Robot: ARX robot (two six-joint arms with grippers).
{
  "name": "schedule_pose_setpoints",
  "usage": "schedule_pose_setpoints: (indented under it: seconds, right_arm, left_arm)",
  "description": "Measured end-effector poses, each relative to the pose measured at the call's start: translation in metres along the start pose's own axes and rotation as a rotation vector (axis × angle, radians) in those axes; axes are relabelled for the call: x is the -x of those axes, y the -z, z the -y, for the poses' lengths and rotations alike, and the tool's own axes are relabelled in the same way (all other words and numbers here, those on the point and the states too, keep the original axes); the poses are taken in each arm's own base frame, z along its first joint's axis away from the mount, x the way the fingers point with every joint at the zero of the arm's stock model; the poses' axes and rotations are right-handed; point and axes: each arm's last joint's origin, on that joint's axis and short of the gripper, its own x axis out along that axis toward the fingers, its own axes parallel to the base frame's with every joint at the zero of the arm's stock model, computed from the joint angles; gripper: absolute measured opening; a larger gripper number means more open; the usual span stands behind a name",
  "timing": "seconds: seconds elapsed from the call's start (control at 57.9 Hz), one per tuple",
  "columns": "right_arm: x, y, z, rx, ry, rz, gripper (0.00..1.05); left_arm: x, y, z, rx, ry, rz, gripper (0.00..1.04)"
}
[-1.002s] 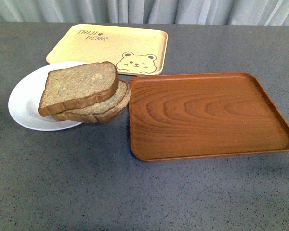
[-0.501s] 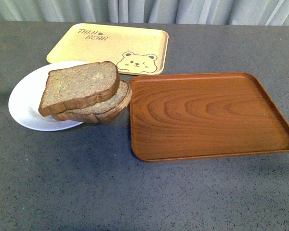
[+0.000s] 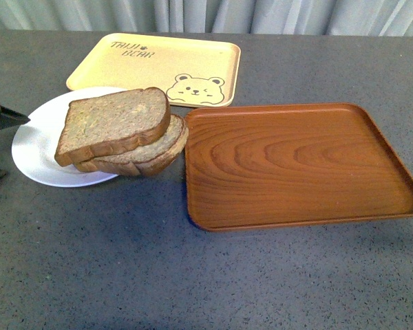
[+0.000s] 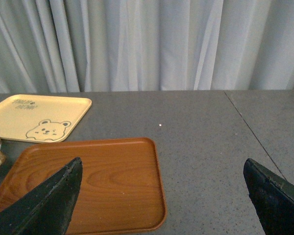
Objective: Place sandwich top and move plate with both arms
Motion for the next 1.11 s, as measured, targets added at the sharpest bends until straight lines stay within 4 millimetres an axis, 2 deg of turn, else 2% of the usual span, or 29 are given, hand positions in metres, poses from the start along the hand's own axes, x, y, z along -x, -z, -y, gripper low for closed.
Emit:
schedule_pose_setpoints:
  seconds: [0.156, 0.536, 0.743, 0.916, 1.106]
  right_arm:
    - [0.0, 0.0, 0.0, 0.0, 0.0, 0.0, 0.96]
    - [0.0, 0.0, 0.0, 0.0, 0.0, 0.0, 0.96]
    - [0.0, 0.0, 0.0, 0.0, 0.0, 0.0, 0.96]
    - [0.0, 0.0, 0.0, 0.0, 0.0, 0.0, 0.96]
    - [0.0, 0.0, 0.0, 0.0, 0.0, 0.0, 0.96]
  left_arm:
    - [-0.005, 0.007, 0.0, 0.04, 0.001, -0.001, 0.95]
    - [-0.006, 0.02, -0.003, 0.134, -0.003, -0.023, 0.35]
    - [0.006, 0.023, 0.006, 0.182, 0.028, -0.025, 0.03]
    - [0.022, 0.019, 0.023, 0.208, 0.083, 0.002, 0.02]
    - [0.031, 0.014, 0.04, 0.236, 0.133, 0.016, 0.02]
